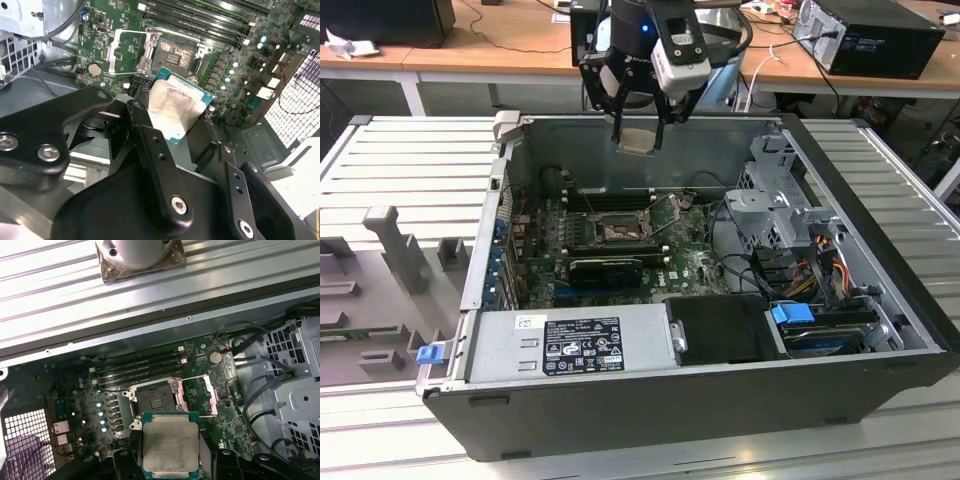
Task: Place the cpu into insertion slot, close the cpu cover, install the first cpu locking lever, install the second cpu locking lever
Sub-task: 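Place the cpu into insertion slot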
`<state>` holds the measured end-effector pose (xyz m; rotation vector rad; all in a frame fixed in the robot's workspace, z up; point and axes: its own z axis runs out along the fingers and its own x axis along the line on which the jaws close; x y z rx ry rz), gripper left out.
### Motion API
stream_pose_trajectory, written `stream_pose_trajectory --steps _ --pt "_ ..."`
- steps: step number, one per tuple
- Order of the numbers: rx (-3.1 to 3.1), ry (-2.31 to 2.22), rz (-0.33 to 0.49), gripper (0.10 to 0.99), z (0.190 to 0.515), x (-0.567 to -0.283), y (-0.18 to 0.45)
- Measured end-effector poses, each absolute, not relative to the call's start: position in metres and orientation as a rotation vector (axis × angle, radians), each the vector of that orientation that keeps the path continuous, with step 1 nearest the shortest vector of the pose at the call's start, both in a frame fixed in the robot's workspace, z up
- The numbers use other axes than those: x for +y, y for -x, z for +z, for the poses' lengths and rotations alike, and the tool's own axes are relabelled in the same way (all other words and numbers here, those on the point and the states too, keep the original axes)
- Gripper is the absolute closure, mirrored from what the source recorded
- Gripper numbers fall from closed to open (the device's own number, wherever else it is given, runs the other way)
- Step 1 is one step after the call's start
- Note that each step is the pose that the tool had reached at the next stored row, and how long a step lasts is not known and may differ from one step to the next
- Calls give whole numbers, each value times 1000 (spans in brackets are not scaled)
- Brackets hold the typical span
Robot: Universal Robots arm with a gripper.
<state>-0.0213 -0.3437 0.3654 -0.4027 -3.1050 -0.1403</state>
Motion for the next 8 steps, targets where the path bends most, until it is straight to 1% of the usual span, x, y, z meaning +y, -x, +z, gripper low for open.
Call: stream_pose_trajectory --steps 8 --pt "-3090 529 -139 545 365 -344 21"
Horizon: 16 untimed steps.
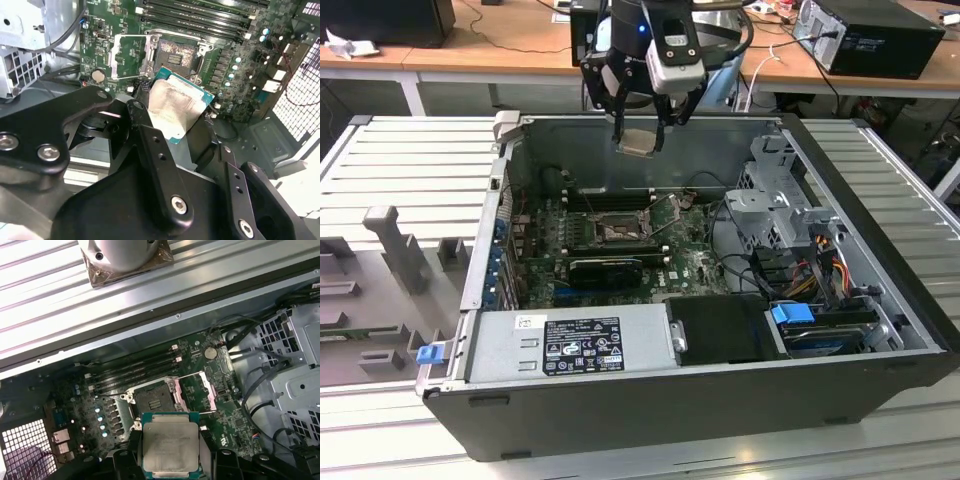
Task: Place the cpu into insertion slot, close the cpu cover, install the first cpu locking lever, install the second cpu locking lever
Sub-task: 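Place the cpu into insertion slot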
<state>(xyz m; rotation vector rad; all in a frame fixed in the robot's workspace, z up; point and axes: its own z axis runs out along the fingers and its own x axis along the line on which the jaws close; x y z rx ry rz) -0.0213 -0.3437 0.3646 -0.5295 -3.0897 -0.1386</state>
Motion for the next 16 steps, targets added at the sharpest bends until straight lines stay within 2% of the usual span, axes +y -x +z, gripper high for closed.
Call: stream_pose_trajectory --steps 16 --pt "-3069 660 -136 545 364 -344 21"
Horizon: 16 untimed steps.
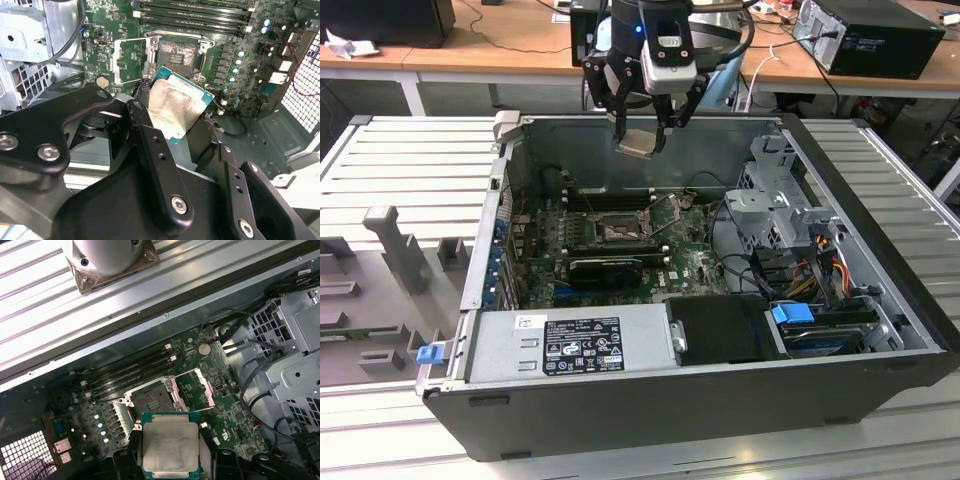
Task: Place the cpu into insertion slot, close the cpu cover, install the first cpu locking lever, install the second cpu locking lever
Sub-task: 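Place the cpu into insertion slot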
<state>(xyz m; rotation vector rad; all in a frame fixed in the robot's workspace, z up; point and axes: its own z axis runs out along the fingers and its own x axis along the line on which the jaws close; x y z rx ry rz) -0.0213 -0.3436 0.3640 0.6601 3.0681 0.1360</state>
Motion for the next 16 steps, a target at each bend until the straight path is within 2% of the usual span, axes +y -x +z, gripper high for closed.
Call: stream_pose_trajectory --steps 16 --pt "3045 -748 134 545 363 -344 21"
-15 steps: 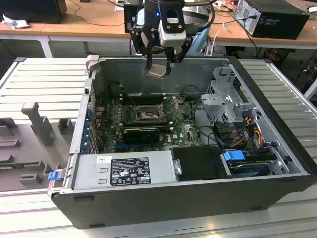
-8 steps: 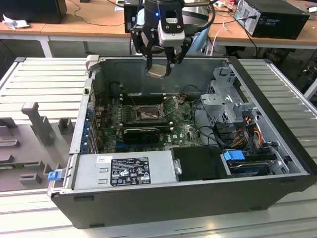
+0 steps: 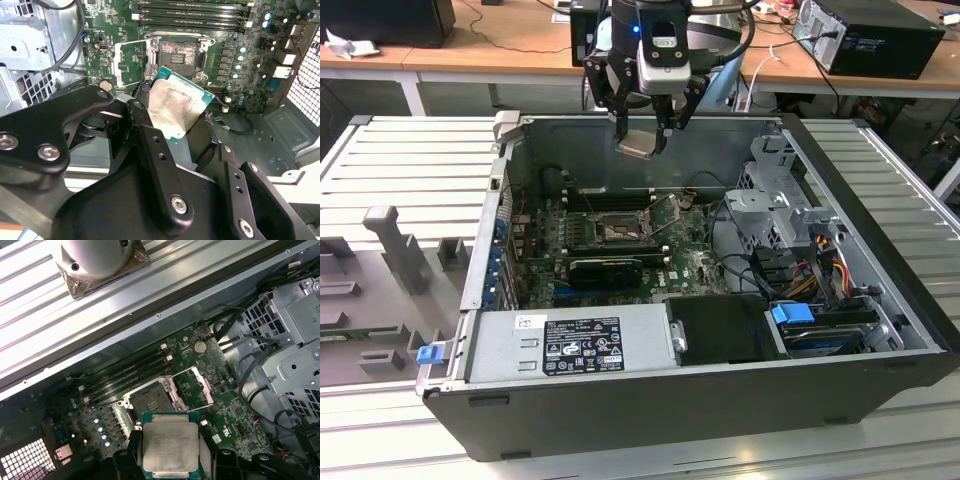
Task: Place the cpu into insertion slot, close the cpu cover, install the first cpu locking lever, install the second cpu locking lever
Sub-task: 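Place the cpu into insertion slot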
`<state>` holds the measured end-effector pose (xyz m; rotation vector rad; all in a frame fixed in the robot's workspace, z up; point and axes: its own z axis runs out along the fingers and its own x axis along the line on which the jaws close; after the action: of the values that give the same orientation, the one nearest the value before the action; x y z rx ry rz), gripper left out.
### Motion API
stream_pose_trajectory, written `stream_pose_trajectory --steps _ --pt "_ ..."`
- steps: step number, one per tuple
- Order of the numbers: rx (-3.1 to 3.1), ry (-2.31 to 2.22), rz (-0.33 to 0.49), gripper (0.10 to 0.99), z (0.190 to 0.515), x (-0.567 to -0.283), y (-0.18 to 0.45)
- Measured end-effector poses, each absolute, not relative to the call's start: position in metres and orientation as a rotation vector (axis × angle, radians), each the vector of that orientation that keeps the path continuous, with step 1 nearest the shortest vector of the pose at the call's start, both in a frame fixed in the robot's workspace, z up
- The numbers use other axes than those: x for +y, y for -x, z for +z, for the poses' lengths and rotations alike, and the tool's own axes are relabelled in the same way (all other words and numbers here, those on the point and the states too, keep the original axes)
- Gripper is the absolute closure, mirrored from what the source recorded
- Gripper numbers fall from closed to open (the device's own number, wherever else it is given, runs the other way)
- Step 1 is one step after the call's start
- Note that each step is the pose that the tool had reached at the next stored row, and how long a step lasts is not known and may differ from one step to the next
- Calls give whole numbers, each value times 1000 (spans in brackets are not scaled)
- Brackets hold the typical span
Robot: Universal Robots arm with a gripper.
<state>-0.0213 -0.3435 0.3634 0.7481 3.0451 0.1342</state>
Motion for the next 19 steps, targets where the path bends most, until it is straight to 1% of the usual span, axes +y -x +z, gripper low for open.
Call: stream_pose_trajectory --steps 19 --pt "3016 -846 132 545 363 -344 21"
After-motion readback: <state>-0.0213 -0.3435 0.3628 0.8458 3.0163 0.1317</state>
